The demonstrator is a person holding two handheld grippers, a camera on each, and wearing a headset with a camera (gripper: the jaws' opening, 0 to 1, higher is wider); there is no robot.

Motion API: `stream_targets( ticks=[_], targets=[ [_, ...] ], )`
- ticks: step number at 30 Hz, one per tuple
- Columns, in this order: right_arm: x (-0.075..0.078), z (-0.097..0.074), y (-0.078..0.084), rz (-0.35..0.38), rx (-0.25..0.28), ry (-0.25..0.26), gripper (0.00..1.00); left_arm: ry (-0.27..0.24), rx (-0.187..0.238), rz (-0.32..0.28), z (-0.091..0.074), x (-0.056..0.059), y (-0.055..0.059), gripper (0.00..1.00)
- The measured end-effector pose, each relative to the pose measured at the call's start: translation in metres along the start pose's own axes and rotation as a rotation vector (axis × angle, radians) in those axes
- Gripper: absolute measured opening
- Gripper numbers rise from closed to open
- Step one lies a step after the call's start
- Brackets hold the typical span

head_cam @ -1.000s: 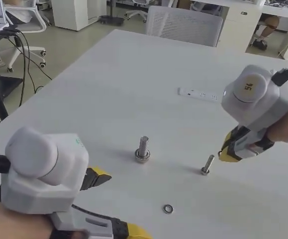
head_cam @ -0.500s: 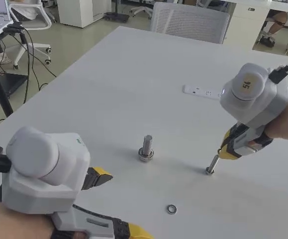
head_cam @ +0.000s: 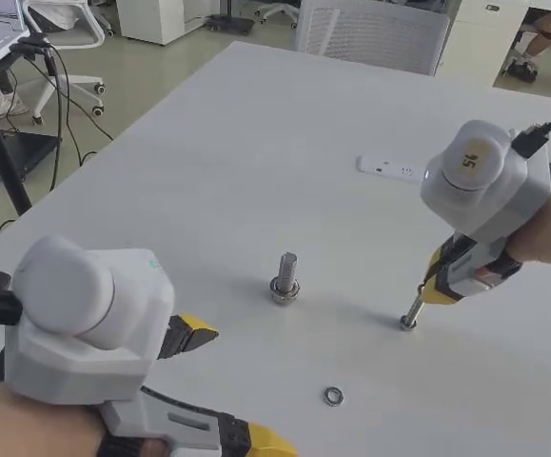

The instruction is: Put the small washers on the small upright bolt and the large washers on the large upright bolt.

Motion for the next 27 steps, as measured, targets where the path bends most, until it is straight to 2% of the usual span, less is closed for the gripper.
stream_targets(
  ticks=[27],
  targets=[
    [0.004, 0.018, 0.0, 0.003, -0.02, -0.045, 0.13, -0.003, -0.005, -0.01, -0.001, -0.001, 0.002, 0.82]
  ],
)
Point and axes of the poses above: the centre of the closed fingertips' face, and the gripper's own axes: z roughly forward along the fingers, x roughly to its right, y roughly out of its underside, the point moved 10 cm from there along -z, roughly backward along the fingers, and after that the axes turned 10 degrees about -y, right-handed, at the moved point
